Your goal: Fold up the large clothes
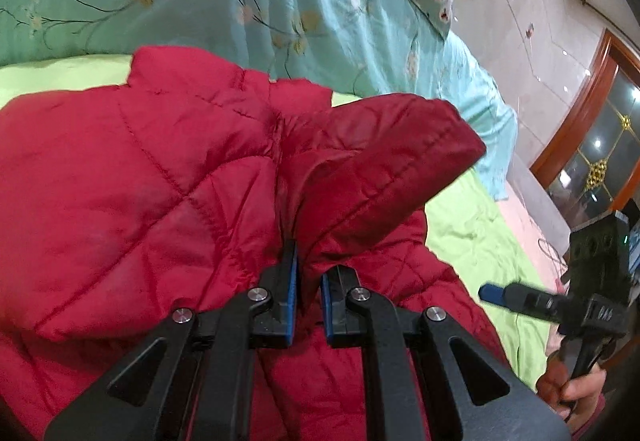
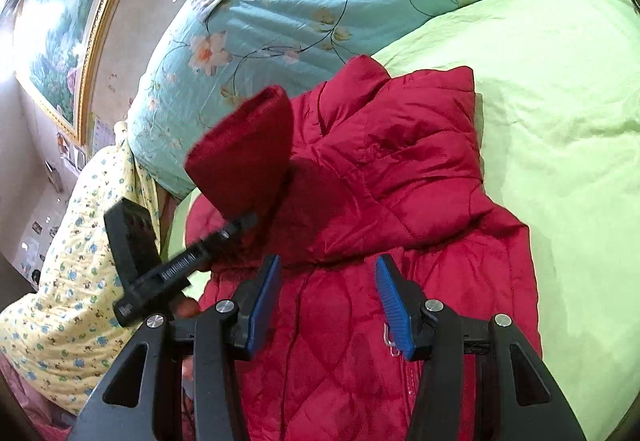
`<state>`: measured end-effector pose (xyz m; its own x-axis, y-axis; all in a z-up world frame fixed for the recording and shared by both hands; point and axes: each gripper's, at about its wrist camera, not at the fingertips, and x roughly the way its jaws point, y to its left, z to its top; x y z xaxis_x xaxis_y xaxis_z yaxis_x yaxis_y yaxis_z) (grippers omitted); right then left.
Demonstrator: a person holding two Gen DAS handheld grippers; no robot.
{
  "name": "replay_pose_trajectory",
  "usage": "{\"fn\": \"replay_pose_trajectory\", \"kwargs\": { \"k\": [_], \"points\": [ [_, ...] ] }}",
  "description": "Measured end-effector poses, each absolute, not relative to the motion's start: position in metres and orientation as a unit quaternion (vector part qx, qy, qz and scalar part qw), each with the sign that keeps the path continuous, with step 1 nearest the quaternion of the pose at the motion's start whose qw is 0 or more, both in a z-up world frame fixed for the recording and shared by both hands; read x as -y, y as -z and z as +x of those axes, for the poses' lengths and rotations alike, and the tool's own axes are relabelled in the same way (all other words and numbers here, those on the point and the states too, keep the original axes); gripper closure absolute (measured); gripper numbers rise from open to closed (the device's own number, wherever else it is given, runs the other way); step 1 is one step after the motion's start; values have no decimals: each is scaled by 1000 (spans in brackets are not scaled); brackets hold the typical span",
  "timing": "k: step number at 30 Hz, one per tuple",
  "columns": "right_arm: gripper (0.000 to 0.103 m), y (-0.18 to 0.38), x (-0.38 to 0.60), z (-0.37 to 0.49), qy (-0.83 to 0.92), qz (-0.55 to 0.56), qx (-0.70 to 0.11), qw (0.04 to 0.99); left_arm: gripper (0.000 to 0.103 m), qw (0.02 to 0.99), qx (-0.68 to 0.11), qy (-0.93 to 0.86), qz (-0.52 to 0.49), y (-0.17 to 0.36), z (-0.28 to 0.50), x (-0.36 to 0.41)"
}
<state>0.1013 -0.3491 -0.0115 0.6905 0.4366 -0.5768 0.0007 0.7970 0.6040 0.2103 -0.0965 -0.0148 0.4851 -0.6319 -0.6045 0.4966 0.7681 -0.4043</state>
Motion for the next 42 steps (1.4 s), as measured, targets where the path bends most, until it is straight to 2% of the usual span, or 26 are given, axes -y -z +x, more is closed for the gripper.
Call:
{"fn": "replay_pose_trajectory", "kwargs": {
  "k": [3, 6, 9, 17, 18, 20, 21, 22, 26, 36, 42],
  "points": [
    [49, 8, 353, 109, -127, 303, -368, 870, 95, 861, -390, 320, -59, 20, 208, 108],
    [30, 5, 358, 121, -134, 325, -355, 866, 95, 861, -398, 313, -37, 31, 207, 115],
    [23, 7, 364, 143, -147, 364, -347, 852, 95, 862, -403, 309, -17, 37, 206, 121],
    [22, 36, 355, 205, -166, 426, -378, 805, 95, 864, -406, 298, 10, 37, 206, 130],
    [25, 40, 352, 208, -165, 424, -382, 804, 95, 862, -408, 300, 8, 38, 205, 129],
    [45, 46, 345, 214, -162, 412, -394, 805, 94, 859, -410, 307, 5, 39, 204, 129],
    [75, 49, 341, 217, -158, 401, -403, 807, 92, 856, -414, 309, 4, 38, 203, 127],
    [86, 50, 339, 219, -151, 390, -411, 810, 88, 854, -417, 312, 2, 37, 203, 125],
    [90, 49, 341, 217, -132, 361, -410, 827, 83, 839, -425, 338, -31, 31, 196, 110],
    [92, 47, 364, 213, -87, 306, -404, 858, 83, 885, -380, 268, -20, -17, 224, 62],
    [92, 53, 362, 213, -77, 277, -409, 866, 83, 872, -434, 224, -37, 8, 267, 28]
  ]
}}
